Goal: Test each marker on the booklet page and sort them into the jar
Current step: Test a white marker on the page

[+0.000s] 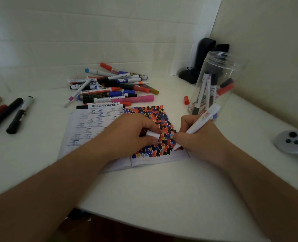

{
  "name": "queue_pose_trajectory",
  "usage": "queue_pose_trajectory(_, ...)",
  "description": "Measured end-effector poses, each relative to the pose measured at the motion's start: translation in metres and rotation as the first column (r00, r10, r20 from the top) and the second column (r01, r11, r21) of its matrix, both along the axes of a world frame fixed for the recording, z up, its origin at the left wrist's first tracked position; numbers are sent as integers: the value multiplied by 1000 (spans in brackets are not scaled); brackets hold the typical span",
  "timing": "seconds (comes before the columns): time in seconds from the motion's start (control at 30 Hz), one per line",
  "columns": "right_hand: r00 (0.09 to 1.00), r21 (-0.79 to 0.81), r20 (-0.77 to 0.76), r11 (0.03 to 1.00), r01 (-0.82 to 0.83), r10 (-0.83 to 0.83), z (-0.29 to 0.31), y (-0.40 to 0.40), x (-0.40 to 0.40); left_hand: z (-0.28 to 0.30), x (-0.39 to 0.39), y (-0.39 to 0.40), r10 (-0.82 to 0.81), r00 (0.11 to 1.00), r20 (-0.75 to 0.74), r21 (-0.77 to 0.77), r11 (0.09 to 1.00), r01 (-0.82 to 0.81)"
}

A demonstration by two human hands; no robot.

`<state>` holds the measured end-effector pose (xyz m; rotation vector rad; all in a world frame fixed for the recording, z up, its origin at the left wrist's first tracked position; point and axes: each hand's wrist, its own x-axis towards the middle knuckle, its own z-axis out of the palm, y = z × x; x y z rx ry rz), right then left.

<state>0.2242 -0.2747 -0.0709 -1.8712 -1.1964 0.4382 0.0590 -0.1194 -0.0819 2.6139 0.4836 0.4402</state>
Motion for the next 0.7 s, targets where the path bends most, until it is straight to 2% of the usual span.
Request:
queue_pose_trajectory(0.1,1000,1,-24,1000,-16,16,-1,-1,0,1,0,-1,-1,1000,-6,11,1000,1)
queue_pose_trajectory(0.27,999,-18,39,1000,-8,9,-1,0,-4,0,0,0,-3,1000,-5,-5,1000,3)
queue_pose_trajectory(0.7,1000,-2,-9,1000,-25,25,-2,0,-3,-2,0,1,0,1000,-5,7,1000,0)
